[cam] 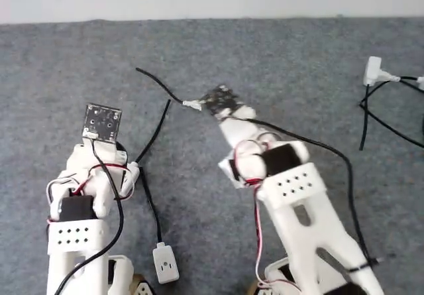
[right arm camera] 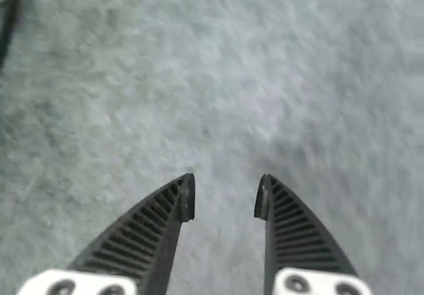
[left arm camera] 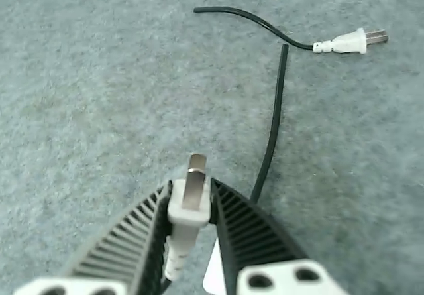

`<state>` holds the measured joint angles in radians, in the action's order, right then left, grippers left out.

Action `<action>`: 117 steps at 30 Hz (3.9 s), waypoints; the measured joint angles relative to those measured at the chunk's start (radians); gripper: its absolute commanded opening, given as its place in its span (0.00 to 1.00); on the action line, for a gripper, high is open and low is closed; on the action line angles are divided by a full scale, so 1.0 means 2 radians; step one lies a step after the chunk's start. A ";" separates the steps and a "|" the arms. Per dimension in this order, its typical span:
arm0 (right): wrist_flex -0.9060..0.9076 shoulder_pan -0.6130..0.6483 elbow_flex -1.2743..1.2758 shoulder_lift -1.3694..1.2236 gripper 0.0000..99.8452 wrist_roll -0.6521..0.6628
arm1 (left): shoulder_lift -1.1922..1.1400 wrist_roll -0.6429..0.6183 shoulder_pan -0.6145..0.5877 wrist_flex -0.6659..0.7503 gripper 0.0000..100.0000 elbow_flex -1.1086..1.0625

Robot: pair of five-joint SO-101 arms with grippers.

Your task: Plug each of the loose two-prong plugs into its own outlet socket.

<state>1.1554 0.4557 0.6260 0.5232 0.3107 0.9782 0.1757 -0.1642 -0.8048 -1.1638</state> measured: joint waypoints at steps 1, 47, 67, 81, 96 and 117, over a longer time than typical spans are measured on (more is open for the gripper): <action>-0.010 0.008 0.002 -0.006 0.17 0.000 | 0.000 0.001 0.002 0.000 0.01 0.000; -0.162 0.179 0.127 -0.021 0.26 0.203 | 0.002 -0.087 -0.096 0.187 0.32 -0.084; -0.058 0.233 -0.074 -0.290 0.26 0.361 | 0.002 -0.091 -0.140 0.238 0.32 -0.099; -0.101 0.218 -0.104 -0.311 0.26 0.362 | 0.002 -0.092 -0.145 0.239 0.32 -0.099; -0.131 0.192 -0.167 -0.427 0.17 0.363 | 0.002 -0.093 -0.145 0.239 0.32 -0.099; -0.051 0.189 -0.235 -0.448 0.01 0.296 | 0.002 -0.093 -0.145 0.239 0.32 -0.099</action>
<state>1.0541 0.8332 0.1565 -0.3728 0.9030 0.9812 -0.0100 -0.4542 -0.3261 -1.3617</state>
